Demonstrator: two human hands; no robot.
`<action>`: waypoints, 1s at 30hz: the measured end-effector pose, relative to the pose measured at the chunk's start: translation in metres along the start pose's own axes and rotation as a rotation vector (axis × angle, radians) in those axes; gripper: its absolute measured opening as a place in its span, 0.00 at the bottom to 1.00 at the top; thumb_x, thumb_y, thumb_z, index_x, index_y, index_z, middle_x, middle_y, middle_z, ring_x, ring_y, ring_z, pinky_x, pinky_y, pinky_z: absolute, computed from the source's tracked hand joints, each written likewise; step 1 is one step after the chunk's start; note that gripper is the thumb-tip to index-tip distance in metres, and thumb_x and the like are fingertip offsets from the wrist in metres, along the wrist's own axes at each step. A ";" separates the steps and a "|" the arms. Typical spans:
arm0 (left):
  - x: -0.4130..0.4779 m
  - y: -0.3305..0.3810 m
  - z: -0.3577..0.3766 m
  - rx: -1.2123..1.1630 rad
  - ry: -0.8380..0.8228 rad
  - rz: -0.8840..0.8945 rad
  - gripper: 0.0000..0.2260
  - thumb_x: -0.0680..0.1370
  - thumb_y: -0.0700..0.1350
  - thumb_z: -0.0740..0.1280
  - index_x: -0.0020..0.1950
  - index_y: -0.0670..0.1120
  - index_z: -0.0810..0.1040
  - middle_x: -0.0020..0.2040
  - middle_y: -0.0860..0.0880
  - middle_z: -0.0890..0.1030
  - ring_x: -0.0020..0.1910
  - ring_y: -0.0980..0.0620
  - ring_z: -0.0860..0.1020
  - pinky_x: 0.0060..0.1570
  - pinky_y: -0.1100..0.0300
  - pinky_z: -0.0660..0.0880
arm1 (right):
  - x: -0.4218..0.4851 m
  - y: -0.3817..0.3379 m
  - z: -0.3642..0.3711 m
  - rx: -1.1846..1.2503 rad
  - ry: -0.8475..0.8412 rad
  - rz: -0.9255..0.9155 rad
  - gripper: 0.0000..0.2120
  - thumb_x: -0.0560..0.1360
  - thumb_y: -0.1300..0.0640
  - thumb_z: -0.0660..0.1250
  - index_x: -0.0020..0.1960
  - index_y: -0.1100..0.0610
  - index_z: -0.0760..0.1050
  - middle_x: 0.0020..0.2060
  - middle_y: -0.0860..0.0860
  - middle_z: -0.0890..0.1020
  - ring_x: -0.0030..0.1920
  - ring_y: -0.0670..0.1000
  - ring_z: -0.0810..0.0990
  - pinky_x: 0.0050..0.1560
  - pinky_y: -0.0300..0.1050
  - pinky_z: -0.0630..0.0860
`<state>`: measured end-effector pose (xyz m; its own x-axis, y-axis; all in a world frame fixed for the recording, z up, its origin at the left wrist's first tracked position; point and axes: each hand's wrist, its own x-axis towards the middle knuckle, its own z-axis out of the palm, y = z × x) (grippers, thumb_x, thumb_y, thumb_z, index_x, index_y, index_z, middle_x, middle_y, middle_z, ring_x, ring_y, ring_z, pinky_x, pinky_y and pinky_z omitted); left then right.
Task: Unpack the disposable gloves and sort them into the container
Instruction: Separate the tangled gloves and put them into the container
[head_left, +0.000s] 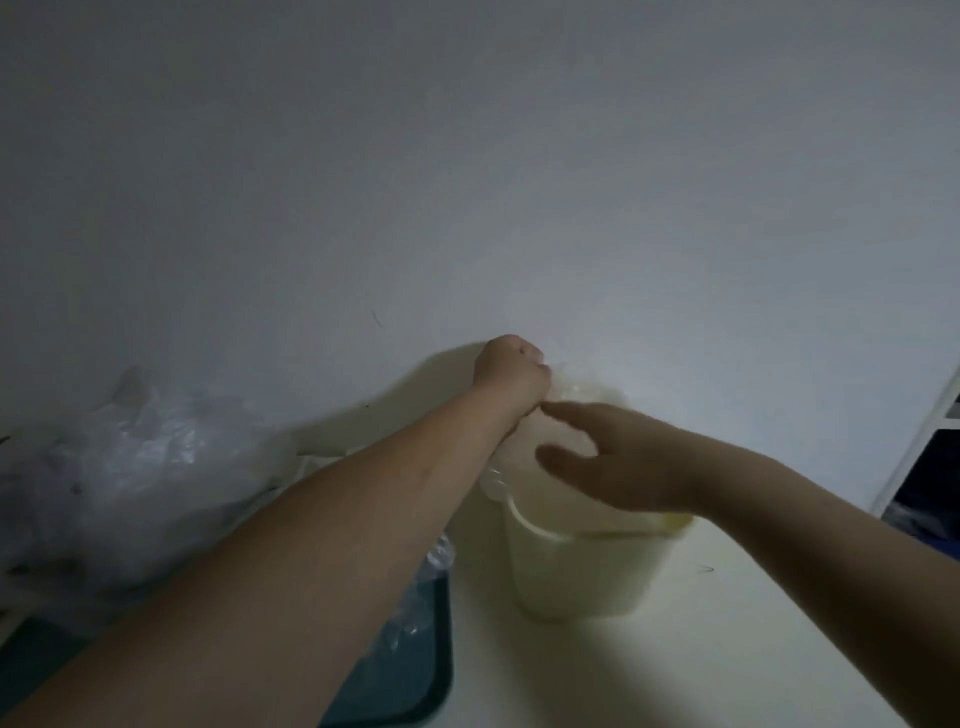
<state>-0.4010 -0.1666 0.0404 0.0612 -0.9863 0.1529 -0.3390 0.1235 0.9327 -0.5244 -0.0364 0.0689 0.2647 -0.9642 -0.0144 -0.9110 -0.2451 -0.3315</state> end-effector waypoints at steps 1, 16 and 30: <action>-0.002 0.000 -0.003 -0.010 -0.004 0.014 0.05 0.77 0.40 0.69 0.49 0.49 0.81 0.53 0.49 0.83 0.52 0.46 0.82 0.57 0.55 0.81 | 0.006 -0.002 0.005 -0.061 -0.083 0.032 0.33 0.83 0.39 0.58 0.84 0.47 0.52 0.82 0.49 0.59 0.81 0.53 0.60 0.78 0.50 0.57; -0.093 -0.046 -0.139 0.105 -0.062 0.159 0.04 0.79 0.41 0.73 0.49 0.51 0.85 0.46 0.53 0.87 0.45 0.58 0.84 0.46 0.66 0.80 | 0.045 -0.036 0.008 -0.440 -0.358 0.131 0.27 0.80 0.40 0.64 0.74 0.53 0.73 0.68 0.51 0.78 0.65 0.55 0.78 0.64 0.47 0.73; -0.149 -0.143 -0.219 0.706 -0.050 0.057 0.26 0.77 0.58 0.74 0.74 0.55 0.73 0.72 0.58 0.70 0.72 0.54 0.70 0.69 0.56 0.69 | 0.050 -0.134 0.103 0.205 -0.057 -0.116 0.23 0.82 0.52 0.66 0.76 0.50 0.71 0.75 0.48 0.73 0.73 0.53 0.73 0.73 0.48 0.70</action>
<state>-0.1562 -0.0139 -0.0444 -0.0123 -0.9863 0.1646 -0.8691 0.0920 0.4861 -0.3564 -0.0412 0.0155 0.3867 -0.9221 -0.0166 -0.7920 -0.3228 -0.5183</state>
